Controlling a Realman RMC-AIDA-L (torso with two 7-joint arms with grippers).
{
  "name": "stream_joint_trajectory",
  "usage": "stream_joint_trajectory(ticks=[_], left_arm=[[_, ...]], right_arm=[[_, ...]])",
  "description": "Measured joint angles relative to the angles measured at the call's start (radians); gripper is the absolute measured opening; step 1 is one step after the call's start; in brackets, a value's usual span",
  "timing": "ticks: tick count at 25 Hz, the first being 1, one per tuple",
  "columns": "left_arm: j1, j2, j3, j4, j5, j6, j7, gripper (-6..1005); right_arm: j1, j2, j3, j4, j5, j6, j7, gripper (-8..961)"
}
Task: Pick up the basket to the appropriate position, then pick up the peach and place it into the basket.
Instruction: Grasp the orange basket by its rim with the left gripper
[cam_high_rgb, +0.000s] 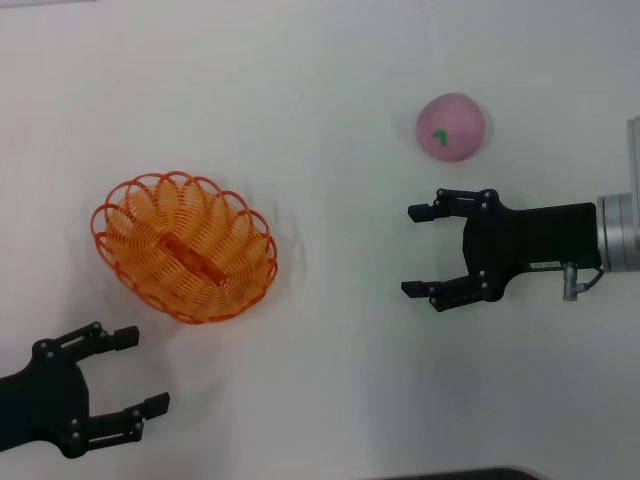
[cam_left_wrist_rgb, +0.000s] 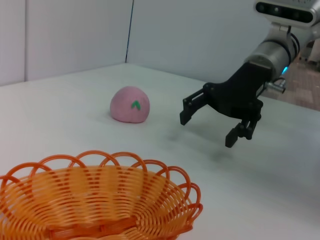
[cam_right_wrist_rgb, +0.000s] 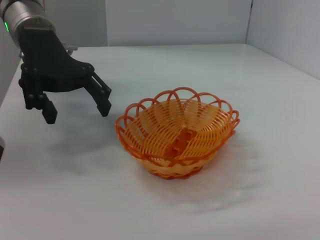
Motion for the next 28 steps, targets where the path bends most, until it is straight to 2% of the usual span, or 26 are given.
stream_joint_trajectory(ticks=[15,19,25,28], left_arm=[[-0.006,0.001,-0.004,0.0,-0.002,-0.003,-0.003,843],[-0.005,0.001,-0.029,0.0,-0.004,0.0,-0.025,843],[-0.02,0.021,-0.107,0.008,-0.005,0.004,-0.262,843],[-0.041,0.038,-0.134,0.013,-0.001,-0.014,-0.477,843]], right_arm=[[-0.013,0.0,0.008,0.015,0.0,0.019,0.007,942],[-0.012,0.001,0.008,0.016,0.001,0.019,0.007,942],[-0.01,0.001,0.008,0.016,0.004,0.019,0.01,941],[-0.009,0.002,0.008,0.016,0.004,0.019,0.01,940]])
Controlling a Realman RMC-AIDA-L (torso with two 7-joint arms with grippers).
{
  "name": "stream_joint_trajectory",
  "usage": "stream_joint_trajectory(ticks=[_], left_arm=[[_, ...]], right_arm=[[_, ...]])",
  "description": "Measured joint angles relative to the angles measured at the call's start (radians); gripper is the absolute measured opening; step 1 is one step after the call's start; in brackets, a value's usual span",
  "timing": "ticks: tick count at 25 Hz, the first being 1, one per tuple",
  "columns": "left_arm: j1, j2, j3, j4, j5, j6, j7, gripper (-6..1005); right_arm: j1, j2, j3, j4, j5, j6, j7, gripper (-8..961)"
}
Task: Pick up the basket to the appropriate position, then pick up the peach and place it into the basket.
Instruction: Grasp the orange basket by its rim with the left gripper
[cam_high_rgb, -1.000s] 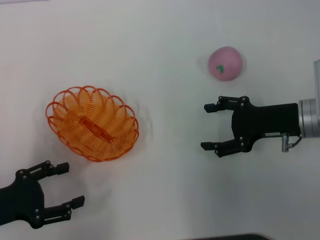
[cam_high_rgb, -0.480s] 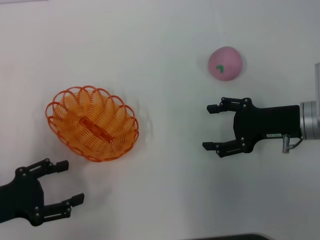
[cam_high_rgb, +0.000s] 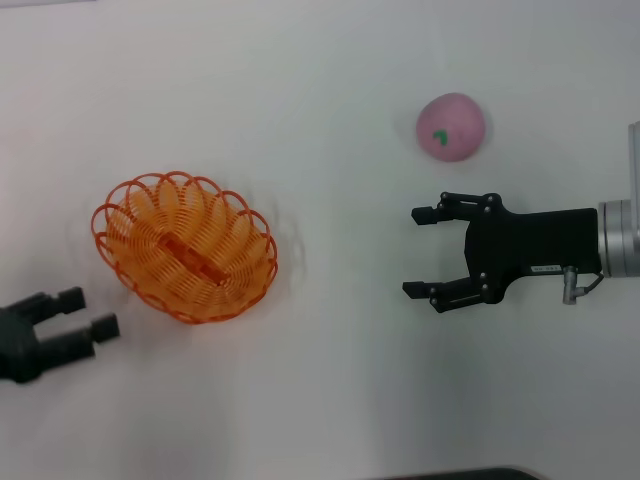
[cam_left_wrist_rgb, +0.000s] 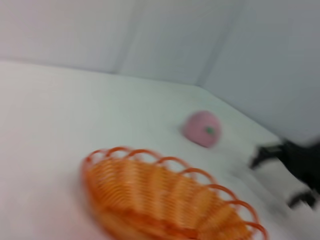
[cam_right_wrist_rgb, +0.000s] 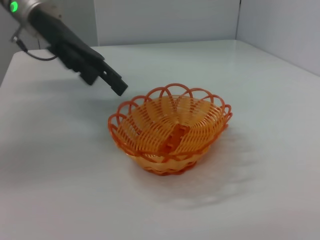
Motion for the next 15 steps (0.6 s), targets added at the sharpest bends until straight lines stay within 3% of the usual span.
stream_joint_trajectory(ticks=[4,15], left_arm=[[-0.042,0.026,0.005,0.0,0.034,-0.057,-0.229,844],[-0.069,0.024,-0.004,-0.003,0.026,-0.129,-0.334,840]], right_arm=[[0.003,0.0,0.0,0.0,0.0,0.0,0.002,939],[0.008,0.0,-0.004,-0.002,0.001,-0.001,0.016,937]])
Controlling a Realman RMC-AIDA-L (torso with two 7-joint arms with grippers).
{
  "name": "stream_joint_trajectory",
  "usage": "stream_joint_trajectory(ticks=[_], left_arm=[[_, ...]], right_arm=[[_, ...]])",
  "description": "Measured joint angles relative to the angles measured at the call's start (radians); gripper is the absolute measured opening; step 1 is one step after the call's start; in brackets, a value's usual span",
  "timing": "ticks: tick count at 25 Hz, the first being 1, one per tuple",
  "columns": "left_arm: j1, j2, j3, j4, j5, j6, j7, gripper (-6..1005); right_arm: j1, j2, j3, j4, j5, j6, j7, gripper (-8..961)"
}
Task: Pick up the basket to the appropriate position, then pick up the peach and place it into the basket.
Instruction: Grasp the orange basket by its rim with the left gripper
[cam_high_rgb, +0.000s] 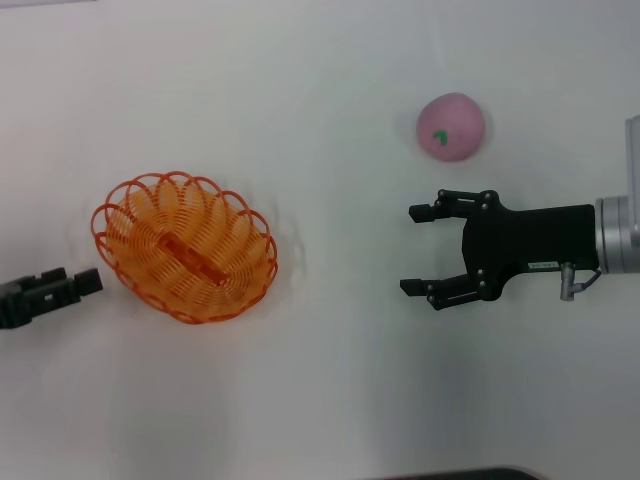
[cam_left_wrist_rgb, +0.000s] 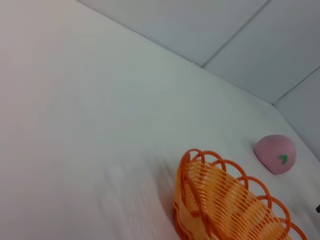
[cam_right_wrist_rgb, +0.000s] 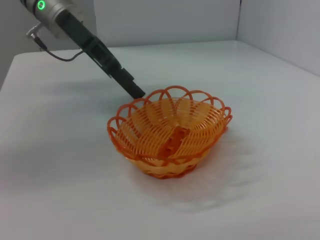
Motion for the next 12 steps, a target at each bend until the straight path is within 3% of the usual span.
stream_joint_trajectory(ticks=[6,12], left_arm=[[-0.037,0.013,0.001,0.002,-0.003,0.011,-0.005,841],[-0.095,0.027,0.03,0.012,0.006,-0.062,-0.102,841]], right_arm=[[0.002,0.0,-0.002,-0.002,0.0,0.0,0.001,936],[0.004,0.0,-0.002,-0.008,-0.002,0.001,0.001,935]])
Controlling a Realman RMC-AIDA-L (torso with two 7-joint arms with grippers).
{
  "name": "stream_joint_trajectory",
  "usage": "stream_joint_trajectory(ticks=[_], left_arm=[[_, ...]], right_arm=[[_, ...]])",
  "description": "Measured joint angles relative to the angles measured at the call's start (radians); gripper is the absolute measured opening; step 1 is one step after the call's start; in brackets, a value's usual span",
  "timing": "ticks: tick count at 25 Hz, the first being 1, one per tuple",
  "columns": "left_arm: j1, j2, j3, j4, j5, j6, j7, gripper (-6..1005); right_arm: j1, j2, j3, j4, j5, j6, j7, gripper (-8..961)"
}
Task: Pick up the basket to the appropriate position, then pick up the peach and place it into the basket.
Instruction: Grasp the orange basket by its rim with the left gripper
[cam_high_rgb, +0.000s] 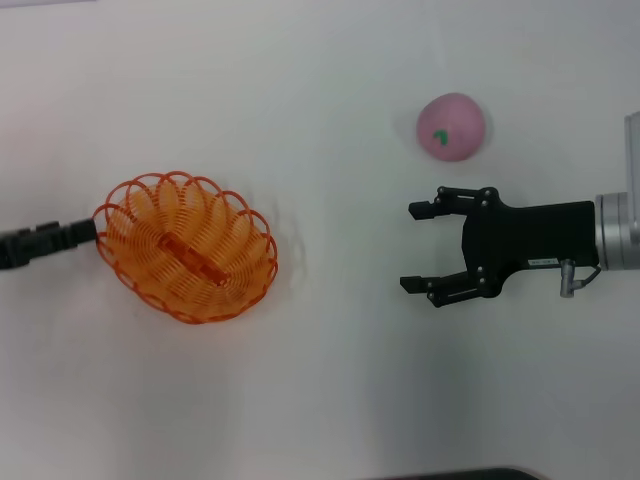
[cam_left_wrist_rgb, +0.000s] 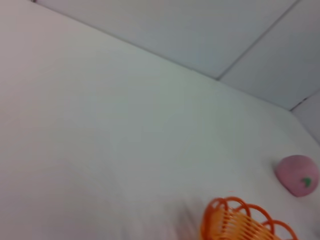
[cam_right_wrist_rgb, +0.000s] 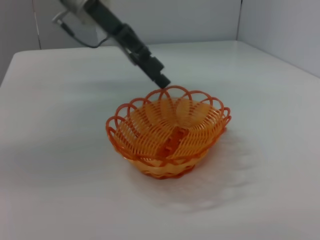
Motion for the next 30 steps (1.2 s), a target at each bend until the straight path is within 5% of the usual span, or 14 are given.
stream_joint_trajectory(ticks=[9,21,30], left_arm=[[-0.08,0.016,0.235,0.049,0.016,-0.178,-0.194,841],[-0.147,0.021,0.348,0.144,0.025,-0.112,-0.259,840],[-0.232,0.031,0.554,0.176,0.105,-0.11,-0.395,840]], right_arm=[[0.008,0.0,-0.001,-0.003,0.0,0.002,0.0,934],[0.013,-0.001,0.0,-0.004,-0.002,0.01,0.0,932],[0.013,-0.001,-0.001,-0.004,-0.002,0.023,0.0,930]])
